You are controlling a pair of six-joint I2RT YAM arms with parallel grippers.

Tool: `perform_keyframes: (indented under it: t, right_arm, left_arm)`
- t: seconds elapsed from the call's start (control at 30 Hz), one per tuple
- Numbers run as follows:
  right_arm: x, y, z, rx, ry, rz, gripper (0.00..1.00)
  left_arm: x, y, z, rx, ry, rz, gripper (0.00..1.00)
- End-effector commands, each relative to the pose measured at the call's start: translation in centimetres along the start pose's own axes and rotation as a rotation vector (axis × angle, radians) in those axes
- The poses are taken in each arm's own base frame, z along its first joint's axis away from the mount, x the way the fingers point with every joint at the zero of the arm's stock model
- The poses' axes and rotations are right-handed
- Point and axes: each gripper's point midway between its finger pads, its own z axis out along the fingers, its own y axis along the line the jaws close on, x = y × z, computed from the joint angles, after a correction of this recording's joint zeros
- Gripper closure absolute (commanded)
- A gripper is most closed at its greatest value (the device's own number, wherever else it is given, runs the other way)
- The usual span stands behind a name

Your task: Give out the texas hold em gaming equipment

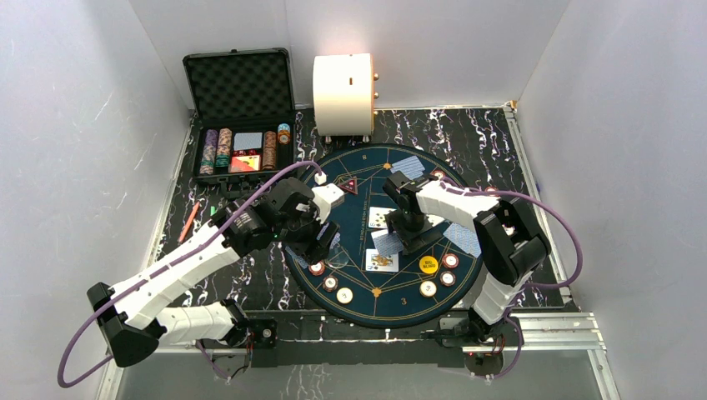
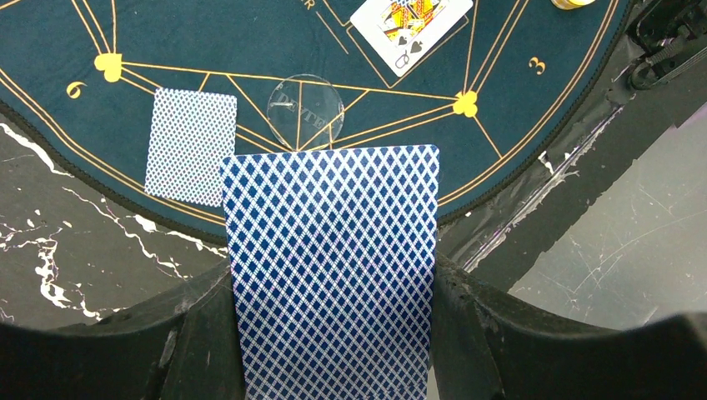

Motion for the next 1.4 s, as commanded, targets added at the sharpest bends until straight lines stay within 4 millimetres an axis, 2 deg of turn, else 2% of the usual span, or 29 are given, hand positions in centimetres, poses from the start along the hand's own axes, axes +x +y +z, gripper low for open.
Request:
perform_keyframes:
  t: [0.0, 0.23, 0.43, 0.63, 0.77, 1.03, 1.27, 1.37]
  right_arm:
    - [-0.1, 0.1, 0.4, 0.009, -0.008, 0.027, 0.18]
    - [-0.4, 0.8, 0.1, -0.011, -0.020, 0.028, 0.14]
    - [0.0, 0.1, 1.4, 0.039, -0.013, 0.029, 0.13]
    - [-0.2, -0.2, 1.9, 0.048, -0.021, 0.039, 0.13]
    - [-0.4, -0.2, 2.2, 0.052, -0.032, 0.048, 0.09]
    - [-0.3, -0.8, 2.7, 0.069, -0.033, 0.061, 0.19]
    - [-0.5, -0.8, 2.0, 0.055, -0.038, 0.071, 0.29]
    - [-0.4, -0.9, 1.6, 0.046, -0.033, 0.069, 0.30]
  left_arm:
    - [-1.4, -0.5, -0.9, 0.018, -0.045, 0.012, 1.00]
    - [-1.2, -0.5, -0.8, 0.017, -0.043, 0.014, 1.00]
    - [-1.2, -0.5, -0.9, 0.018, -0.045, 0.011, 1.00]
    - [-1.0, -0.5, -1.0, 0.019, -0.046, 0.004, 1.00]
    - [-0.9, -0.5, -0.9, 0.019, -0.045, 0.003, 1.00]
    - [-0.9, -0.5, -1.1, 0.021, -0.052, 0.002, 1.00]
    - [-0.8, -0.6, -1.0, 0.024, -0.046, 0.002, 1.00]
    - [-0.9, -0.6, -1.0, 0.023, -0.047, 0.002, 1.00]
